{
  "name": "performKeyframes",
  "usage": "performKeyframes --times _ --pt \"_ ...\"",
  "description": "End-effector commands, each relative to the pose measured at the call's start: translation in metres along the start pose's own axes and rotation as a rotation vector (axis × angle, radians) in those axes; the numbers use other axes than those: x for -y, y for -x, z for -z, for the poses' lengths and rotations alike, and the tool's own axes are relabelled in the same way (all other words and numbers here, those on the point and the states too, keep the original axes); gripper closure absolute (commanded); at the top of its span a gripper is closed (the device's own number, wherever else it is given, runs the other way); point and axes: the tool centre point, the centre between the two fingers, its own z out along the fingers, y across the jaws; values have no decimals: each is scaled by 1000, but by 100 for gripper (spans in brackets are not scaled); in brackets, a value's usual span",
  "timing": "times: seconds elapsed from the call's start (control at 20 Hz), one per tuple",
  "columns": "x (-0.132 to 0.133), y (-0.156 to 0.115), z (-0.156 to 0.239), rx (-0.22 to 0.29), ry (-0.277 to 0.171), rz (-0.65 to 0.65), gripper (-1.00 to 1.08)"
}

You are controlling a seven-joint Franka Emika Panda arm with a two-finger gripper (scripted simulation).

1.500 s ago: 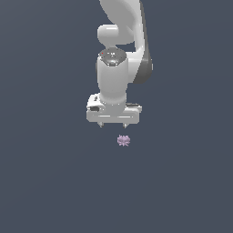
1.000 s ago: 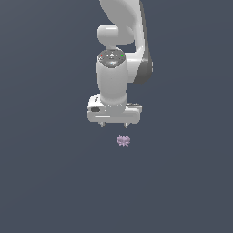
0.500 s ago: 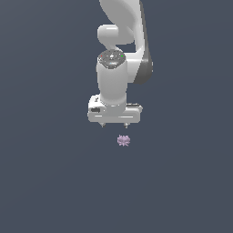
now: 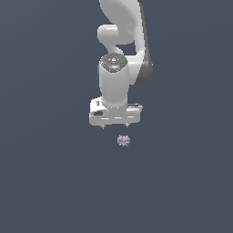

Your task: Pick up the object and move it to a goal position.

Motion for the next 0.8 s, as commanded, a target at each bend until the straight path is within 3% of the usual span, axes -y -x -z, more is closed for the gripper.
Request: performKeyframes --times 0.0,0.75 --pt "1 0 -3 2 2 52 -92" --pt "13 0 -31 20 9 490 -92"
